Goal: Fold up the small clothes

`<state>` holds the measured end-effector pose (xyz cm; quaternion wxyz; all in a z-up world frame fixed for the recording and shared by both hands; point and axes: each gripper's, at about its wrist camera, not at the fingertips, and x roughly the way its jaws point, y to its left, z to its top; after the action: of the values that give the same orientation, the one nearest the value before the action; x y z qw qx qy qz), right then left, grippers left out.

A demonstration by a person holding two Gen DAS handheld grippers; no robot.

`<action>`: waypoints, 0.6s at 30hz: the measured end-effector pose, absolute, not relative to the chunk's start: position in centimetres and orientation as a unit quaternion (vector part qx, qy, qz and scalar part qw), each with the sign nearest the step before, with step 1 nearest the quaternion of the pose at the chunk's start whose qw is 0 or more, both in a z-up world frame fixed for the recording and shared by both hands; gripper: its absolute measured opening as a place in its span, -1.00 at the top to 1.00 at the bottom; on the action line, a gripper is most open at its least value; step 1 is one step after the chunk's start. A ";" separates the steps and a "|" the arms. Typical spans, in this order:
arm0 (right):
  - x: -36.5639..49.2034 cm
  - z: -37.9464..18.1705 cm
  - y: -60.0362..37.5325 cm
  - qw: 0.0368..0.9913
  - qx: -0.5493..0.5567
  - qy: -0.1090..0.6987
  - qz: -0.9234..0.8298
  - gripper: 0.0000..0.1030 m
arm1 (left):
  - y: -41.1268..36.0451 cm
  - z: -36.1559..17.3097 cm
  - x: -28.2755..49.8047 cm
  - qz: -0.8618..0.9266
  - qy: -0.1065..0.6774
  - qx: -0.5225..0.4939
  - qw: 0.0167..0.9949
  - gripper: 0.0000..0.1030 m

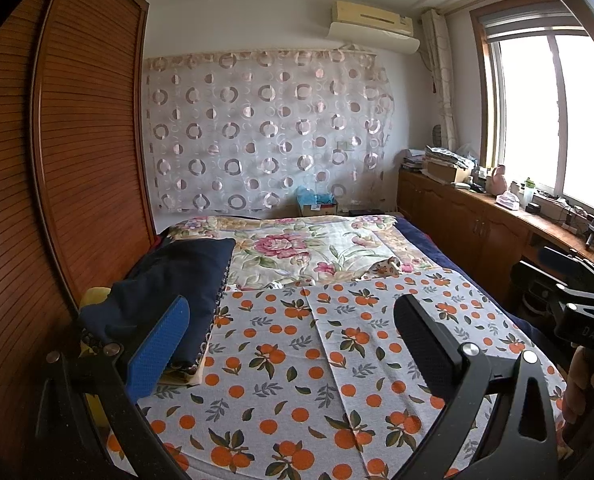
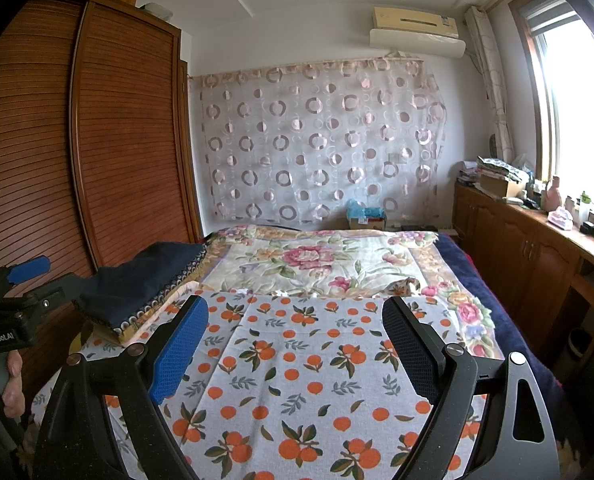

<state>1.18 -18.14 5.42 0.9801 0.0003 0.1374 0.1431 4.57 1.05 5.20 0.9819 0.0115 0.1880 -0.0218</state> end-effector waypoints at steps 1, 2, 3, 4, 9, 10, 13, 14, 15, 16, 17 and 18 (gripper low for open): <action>1.2 5.4 -18.2 0.980 0.000 0.137 0.144 -0.74 | 1.1 5.2 4.6 -0.023 0.188 0.011 0.982 -0.99; 1.2 5.5 -18.3 0.980 0.000 0.137 0.144 -0.74 | 1.1 5.2 4.6 -0.023 0.188 0.011 0.982 -0.99; 1.2 5.4 -18.2 0.980 0.000 0.137 0.144 -0.74 | 1.1 5.2 4.6 -0.022 0.188 0.011 0.982 -0.99; 1.2 5.5 -18.3 0.980 0.000 0.137 0.144 -0.74 | 1.1 5.2 4.6 -0.022 0.188 0.011 0.982 -0.99; 1.3 5.5 -18.4 0.980 0.000 0.137 0.144 -0.74 | 1.1 5.2 4.6 -0.022 0.188 0.011 0.982 -0.99; 1.3 5.5 -18.4 0.980 -0.001 0.137 0.144 -0.74 | 1.1 5.2 4.6 -0.023 0.188 0.011 0.982 -0.99; 1.3 5.5 -18.4 0.980 -0.001 0.138 0.144 -0.74 | 1.1 5.2 4.6 -0.023 0.187 0.011 0.982 -0.99; 1.3 5.5 -18.4 0.980 -0.001 0.137 0.145 -0.74 | 1.1 5.2 4.6 -0.022 0.187 0.011 0.982 -0.99; 1.3 5.5 -18.4 0.980 -0.001 0.137 0.144 -0.74 | 1.1 5.1 4.6 -0.023 0.187 0.011 0.982 -0.99; 1.3 5.5 -18.4 0.980 -0.001 0.137 0.144 -0.74 | 1.1 5.1 4.6 -0.022 0.187 0.011 0.982 -0.99; 1.3 5.6 -18.5 0.980 -0.001 0.137 0.145 -0.74 | 1.0 5.1 4.6 -0.023 0.187 0.010 0.982 -0.99; 1.3 5.6 -18.5 0.980 -0.002 0.137 0.144 -0.74 | 1.0 5.1 4.6 -0.023 0.187 0.010 0.982 -0.99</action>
<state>1.32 -18.50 5.57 0.9800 -0.0015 0.1369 0.1442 4.58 1.03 5.14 0.9820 0.0104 0.1875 -0.0227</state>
